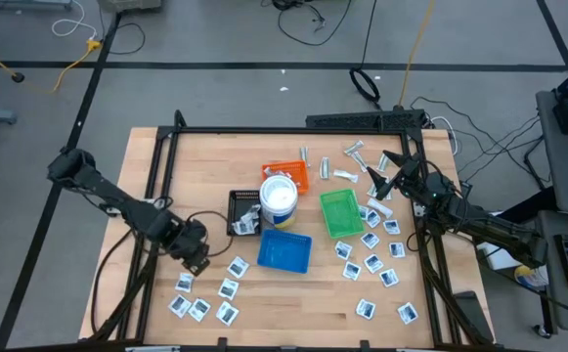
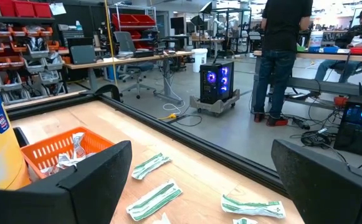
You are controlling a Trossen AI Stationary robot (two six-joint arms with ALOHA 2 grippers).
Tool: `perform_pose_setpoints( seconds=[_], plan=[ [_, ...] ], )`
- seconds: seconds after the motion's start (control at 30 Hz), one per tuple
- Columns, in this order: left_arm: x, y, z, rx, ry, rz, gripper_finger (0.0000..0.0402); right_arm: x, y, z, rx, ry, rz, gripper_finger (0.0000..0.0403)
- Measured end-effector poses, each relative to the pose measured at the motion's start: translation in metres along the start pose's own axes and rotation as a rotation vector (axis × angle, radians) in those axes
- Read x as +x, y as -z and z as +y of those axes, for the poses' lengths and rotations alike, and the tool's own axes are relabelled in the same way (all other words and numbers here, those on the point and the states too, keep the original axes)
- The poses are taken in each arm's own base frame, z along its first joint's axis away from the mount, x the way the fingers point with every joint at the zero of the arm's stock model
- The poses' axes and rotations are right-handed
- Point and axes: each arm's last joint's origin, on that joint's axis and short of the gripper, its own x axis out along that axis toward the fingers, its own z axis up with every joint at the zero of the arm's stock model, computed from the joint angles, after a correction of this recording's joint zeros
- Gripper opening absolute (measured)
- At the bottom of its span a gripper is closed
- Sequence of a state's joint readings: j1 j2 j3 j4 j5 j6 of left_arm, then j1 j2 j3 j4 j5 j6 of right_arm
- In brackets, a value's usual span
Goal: Pick & Place First Aid Supplies
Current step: Put the gray towelette pack into the black bin
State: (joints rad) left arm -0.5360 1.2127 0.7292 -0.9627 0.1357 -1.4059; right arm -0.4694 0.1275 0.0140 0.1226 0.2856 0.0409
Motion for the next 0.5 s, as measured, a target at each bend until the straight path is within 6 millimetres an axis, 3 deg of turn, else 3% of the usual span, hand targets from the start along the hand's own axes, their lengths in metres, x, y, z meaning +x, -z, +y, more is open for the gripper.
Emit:
perform_pose_setpoints(
  seconds=[0.5],
  plan=[
    [0.044,0.041,-0.026,-0.018,-0.076,0.045,0.02,0.0,0.0,0.0,0.0,0.0,-0.001,0.038]
  ],
)
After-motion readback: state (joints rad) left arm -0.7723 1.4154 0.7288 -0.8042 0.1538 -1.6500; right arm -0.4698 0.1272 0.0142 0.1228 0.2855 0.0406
